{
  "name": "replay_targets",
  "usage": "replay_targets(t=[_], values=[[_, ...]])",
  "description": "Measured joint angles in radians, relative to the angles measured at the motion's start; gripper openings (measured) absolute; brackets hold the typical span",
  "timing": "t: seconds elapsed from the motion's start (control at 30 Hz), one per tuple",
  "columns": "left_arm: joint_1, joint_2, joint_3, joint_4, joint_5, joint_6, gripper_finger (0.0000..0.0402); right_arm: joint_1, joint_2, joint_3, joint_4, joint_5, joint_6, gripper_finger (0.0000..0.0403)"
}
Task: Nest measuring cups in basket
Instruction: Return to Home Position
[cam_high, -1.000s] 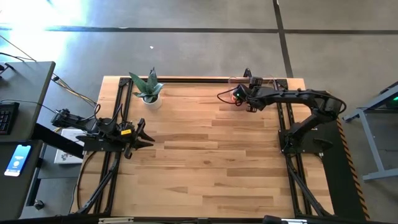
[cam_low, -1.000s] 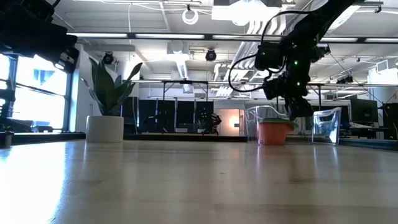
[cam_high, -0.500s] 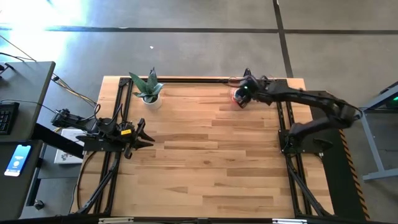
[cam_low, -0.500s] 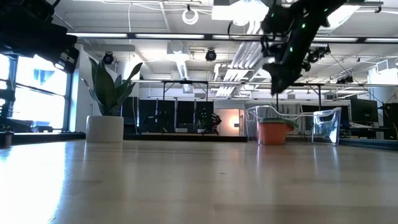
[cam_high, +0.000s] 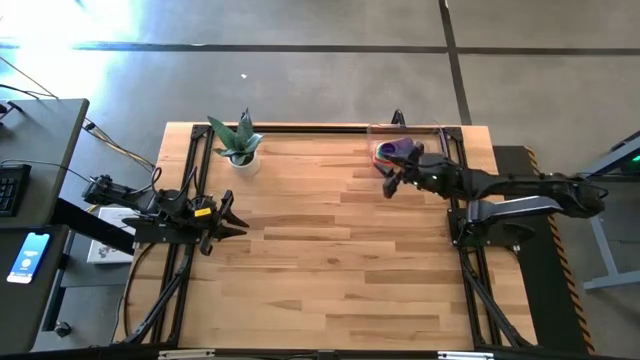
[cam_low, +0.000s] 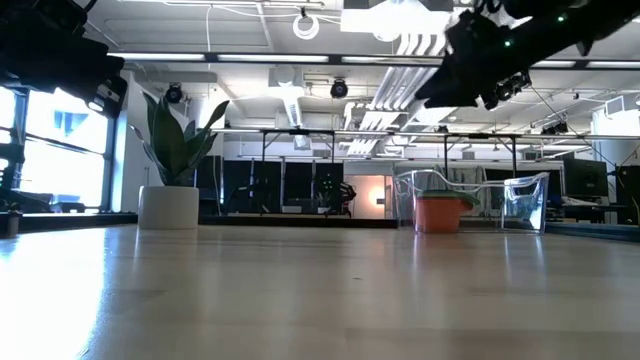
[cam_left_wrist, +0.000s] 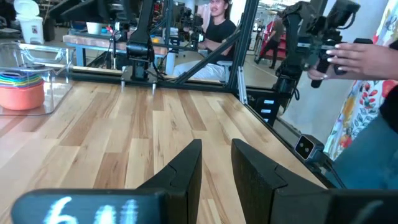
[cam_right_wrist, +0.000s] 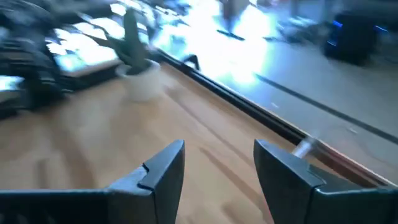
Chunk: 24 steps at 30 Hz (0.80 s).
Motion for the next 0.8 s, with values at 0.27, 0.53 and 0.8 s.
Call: replay_targets(t=[0.27, 0.53, 0.8], values=[[0.0, 0.0, 0.0, 0.0, 0.0, 0.0, 0.0076, 0.003, -0.188, -0.188, 0.097, -0.093, -0.01, 0.0183], [0.0, 0.0, 0.0, 0.0, 0.0, 0.0, 0.0076, 0.047, -0.406, -0.303, 0.106, -0.137, -0.002, 0.0183], [0.0, 0.0, 0.0, 0.0, 0.0, 0.0, 0.0076, 0.073, -0.608, -0.405, 0.092, -0.186, -0.039, 0.0183]])
